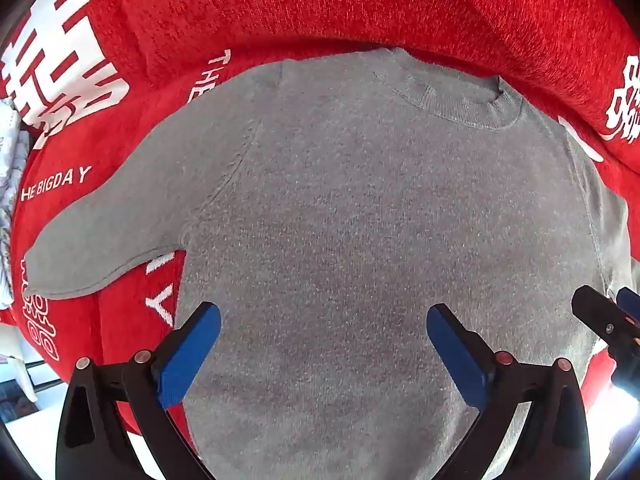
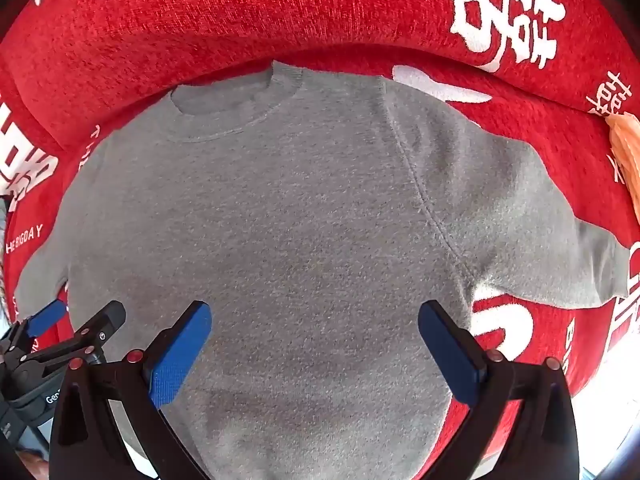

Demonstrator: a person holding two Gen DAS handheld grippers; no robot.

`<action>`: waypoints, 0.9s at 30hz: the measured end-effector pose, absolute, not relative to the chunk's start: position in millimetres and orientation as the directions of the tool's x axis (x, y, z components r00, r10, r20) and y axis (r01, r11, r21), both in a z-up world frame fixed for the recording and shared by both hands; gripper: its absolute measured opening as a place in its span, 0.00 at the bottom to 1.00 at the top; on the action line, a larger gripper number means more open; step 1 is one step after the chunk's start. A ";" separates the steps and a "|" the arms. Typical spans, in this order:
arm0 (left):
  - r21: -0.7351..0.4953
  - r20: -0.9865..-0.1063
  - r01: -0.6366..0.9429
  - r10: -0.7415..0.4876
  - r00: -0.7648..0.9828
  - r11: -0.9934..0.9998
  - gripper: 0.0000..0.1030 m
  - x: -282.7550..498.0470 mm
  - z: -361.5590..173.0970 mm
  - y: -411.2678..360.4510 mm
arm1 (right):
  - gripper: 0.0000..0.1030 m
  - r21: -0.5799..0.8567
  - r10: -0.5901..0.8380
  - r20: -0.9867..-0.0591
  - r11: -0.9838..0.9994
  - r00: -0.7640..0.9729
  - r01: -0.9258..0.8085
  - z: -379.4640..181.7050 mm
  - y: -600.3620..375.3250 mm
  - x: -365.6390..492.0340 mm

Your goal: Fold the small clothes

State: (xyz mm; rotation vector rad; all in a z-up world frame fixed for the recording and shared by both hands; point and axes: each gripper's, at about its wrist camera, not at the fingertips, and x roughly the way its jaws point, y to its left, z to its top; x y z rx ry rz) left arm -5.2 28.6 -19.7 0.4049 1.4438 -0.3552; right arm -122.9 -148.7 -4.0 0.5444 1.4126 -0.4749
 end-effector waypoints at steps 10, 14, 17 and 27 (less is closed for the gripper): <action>0.049 -0.995 0.466 0.004 0.097 0.883 1.00 -4.8 -13.5 30.9 | 1.00 0.065 0.004 -0.995 0.795 0.102 0.603 -3.2 -146.0 -122.0; 0.046 -0.996 0.463 0.002 0.094 0.885 1.00 -3.9 -12.5 31.1 | 1.00 0.072 0.012 -0.995 0.797 0.103 0.599 -1.1 -146.7 -123.2; 0.047 -0.995 0.460 0.004 0.095 0.887 1.00 -3.4 -11.6 32.2 | 1.00 0.073 0.013 -0.995 0.797 0.104 0.599 0.0 -145.8 -122.4; 0.045 -0.995 0.471 -0.005 0.104 0.881 1.00 -7.3 -9.1 38.4 | 1.00 0.072 0.016 -0.995 0.802 0.099 0.593 2.8 -139.3 -121.5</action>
